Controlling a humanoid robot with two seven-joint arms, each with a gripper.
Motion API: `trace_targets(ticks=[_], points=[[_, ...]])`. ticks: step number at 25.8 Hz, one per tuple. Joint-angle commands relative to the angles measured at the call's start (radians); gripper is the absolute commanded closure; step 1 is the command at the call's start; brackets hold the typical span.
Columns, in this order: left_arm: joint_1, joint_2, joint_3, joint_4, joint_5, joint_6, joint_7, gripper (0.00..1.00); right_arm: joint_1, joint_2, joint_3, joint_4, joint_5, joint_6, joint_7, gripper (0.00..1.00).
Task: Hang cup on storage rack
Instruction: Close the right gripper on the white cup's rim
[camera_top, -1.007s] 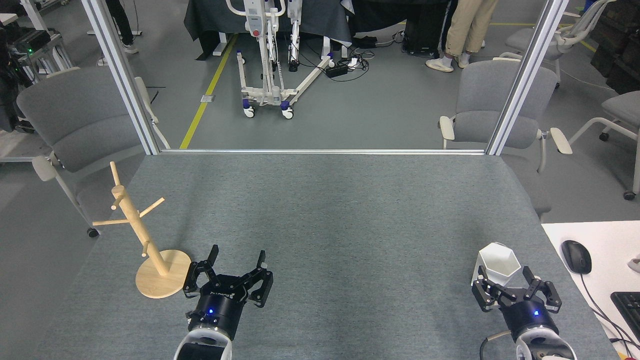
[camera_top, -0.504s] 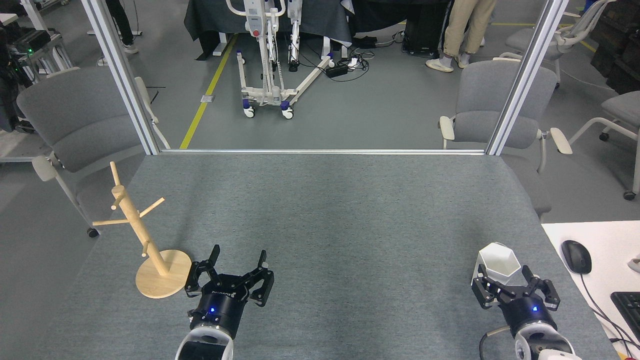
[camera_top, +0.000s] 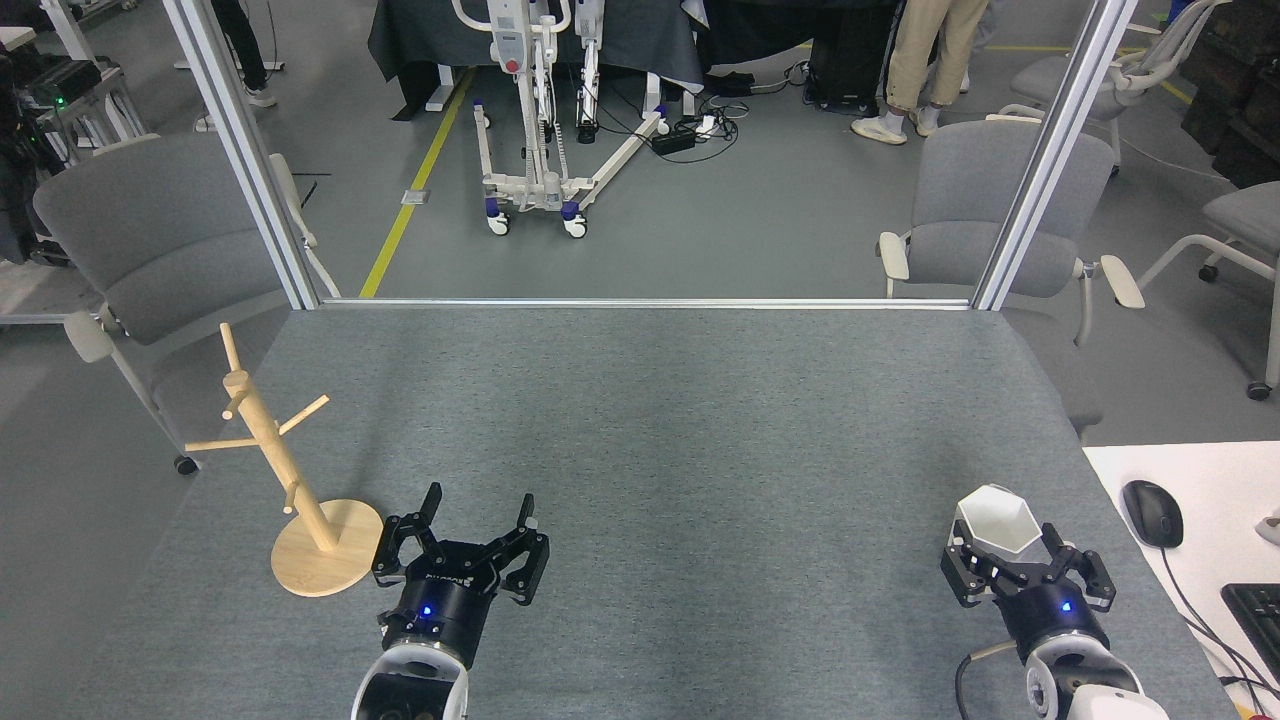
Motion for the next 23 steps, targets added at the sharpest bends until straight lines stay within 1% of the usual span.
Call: trace_targets(ticks=[1, 9, 11, 14, 23], points=[[-0.002, 0.000, 0.000, 0.002, 0.000, 0.000, -0.001, 0.01, -0.014, 0.001, 0.003, 0.015, 0.000, 0.004, 0.004, 0.00], [-0.002, 0.000, 0.002, 0.002, 0.000, 0.000, -0.001, 0.01, -0.017, 0.002, 0.003, 0.026, 0.002, 0.005, 0.004, 0.00], [-0.002, 0.000, 0.002, 0.004, 0.000, 0.000, -0.001, 0.01, -0.020, 0.005, 0.003, 0.042, 0.006, 0.007, 0.004, 0.00], [-0.002, 0.000, 0.002, 0.002, 0.000, 0.000, -0.001, 0.01, -0.062, 0.004, 0.004, 0.075, 0.040, 0.007, 0.004, 0.00], [-0.002, 0.000, 0.002, 0.005, 0.000, 0.000, -0.001, 0.01, -0.083, 0.002, 0.009, 0.113, 0.040, 0.007, 0.004, 0.00]])
